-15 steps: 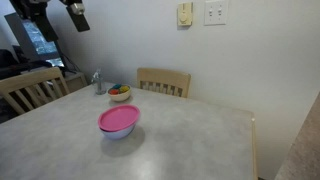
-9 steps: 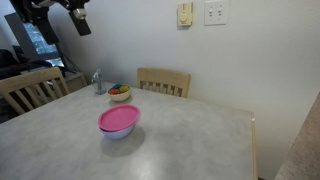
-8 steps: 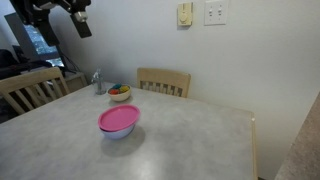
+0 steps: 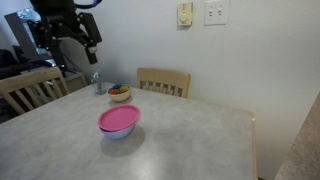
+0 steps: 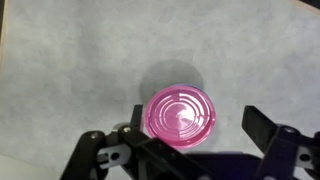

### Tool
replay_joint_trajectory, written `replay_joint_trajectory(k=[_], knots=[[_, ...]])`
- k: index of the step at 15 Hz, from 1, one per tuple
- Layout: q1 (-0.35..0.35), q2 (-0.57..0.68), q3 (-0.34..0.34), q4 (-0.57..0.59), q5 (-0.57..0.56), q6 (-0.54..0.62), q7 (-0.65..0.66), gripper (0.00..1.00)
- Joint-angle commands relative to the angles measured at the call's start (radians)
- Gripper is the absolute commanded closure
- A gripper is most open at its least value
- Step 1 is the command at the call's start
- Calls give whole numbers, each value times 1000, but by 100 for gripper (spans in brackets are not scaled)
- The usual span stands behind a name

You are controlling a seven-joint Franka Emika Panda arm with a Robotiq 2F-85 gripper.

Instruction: Remove the pink lid from the blue bowl

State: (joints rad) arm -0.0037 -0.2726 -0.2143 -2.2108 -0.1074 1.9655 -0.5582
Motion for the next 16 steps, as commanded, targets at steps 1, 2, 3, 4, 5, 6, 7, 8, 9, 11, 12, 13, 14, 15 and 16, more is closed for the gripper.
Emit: replay_joint_trajectory(k=[1,2,3,4,5,6,7,8,9,11,12,13,14,15,16], knots=[[9,89,28,34,53,25,-48,0],[13,109,39,35,64,36,-51,0],[17,130,54,39,73,40,-48,0],[21,150,67,42,80,48,-46,0],[25,168,81,43,88,59,-43,0],[28,186,95,42,92,70,-37,0],[31,204,106,41,108,80,-45,0],[32,221,117,43,122,80,-50,0],[17,173,121,19,91,68,-21,0],[18,188,132,19,93,70,-15,0],[18,186,132,19,93,70,-15,0],[16,181,131,19,93,69,-15,0],[14,178,130,20,93,69,-15,0],[14,177,130,19,93,69,-15,0],[14,176,130,20,93,69,-15,0]])
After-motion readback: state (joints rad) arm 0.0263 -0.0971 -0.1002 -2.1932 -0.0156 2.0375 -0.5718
